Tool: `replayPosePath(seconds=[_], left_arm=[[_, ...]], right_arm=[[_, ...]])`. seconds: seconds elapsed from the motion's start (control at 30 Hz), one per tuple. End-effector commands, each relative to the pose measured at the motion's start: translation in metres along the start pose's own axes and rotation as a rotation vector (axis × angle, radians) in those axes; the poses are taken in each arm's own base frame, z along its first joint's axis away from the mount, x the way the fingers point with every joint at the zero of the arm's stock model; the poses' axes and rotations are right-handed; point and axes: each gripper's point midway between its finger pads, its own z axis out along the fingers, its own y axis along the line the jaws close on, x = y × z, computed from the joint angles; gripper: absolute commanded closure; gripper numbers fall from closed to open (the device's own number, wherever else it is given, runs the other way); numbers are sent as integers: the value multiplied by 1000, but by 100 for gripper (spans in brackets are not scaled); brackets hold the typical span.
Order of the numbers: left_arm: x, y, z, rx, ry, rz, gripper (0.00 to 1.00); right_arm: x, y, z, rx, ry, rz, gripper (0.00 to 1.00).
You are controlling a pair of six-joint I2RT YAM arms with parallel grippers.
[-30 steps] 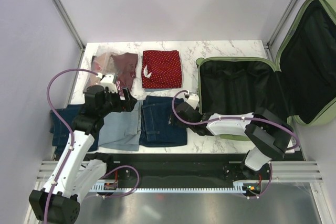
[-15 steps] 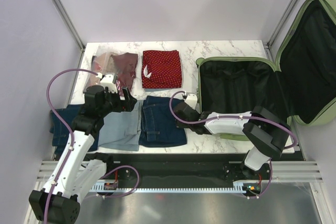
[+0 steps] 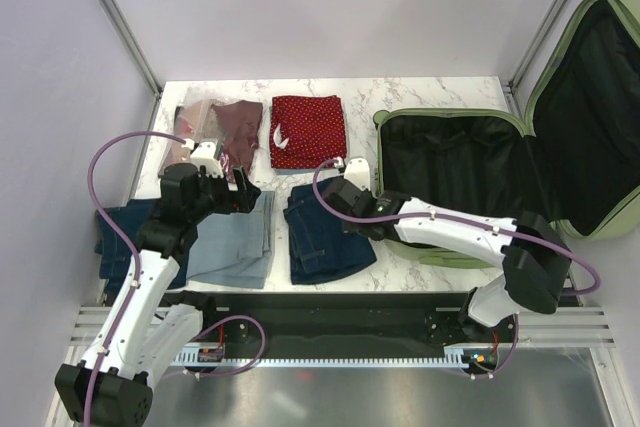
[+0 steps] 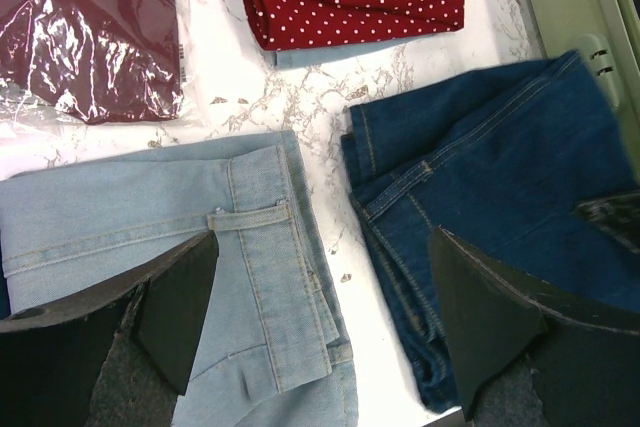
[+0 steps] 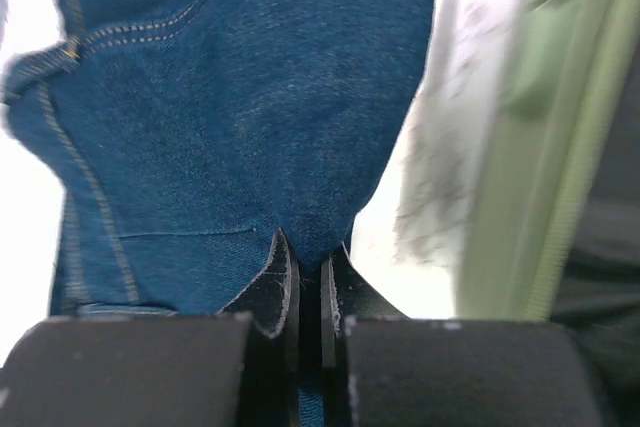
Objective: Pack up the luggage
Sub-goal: Pick up the clothes from the corner of the board, then place the clothes in the luggage.
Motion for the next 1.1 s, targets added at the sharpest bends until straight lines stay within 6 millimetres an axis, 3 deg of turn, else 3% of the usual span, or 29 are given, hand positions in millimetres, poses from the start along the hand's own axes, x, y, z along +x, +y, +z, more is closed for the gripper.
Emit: replayPosePath(seconds=[0.0, 0.13, 0.4, 0.53, 0.7, 0.87, 1.0, 1.07], left_arm=[[-18, -8, -8, 19, -47, 10, 7], [-18, -8, -8, 21, -48, 10, 7], [-17, -8, -6, 20, -42, 9, 7], [-16, -8, -6, 22, -38, 9, 7], [-16, -8, -6, 24, -39, 9, 7], [-16, -9, -5, 28, -37, 8, 7], [-14, -8, -4, 25, -33, 8, 7], [-15, -9, -5, 25, -34, 9, 7]], right_arm=[[-40, -31, -29, 112, -72, -73, 100], [-67, -50, -41, 169, -90, -82, 100], [-108, -88, -45, 298, -96, -99, 100], [-138, -100, -59, 335, -150, -82, 100], [-169, -127, -70, 405, -200, -52, 99], [-187, -163, -68, 515, -218, -40, 97], [-186, -204, -50, 631, -167, -23, 97], [-184, -215, -41, 657, -148, -24, 98]])
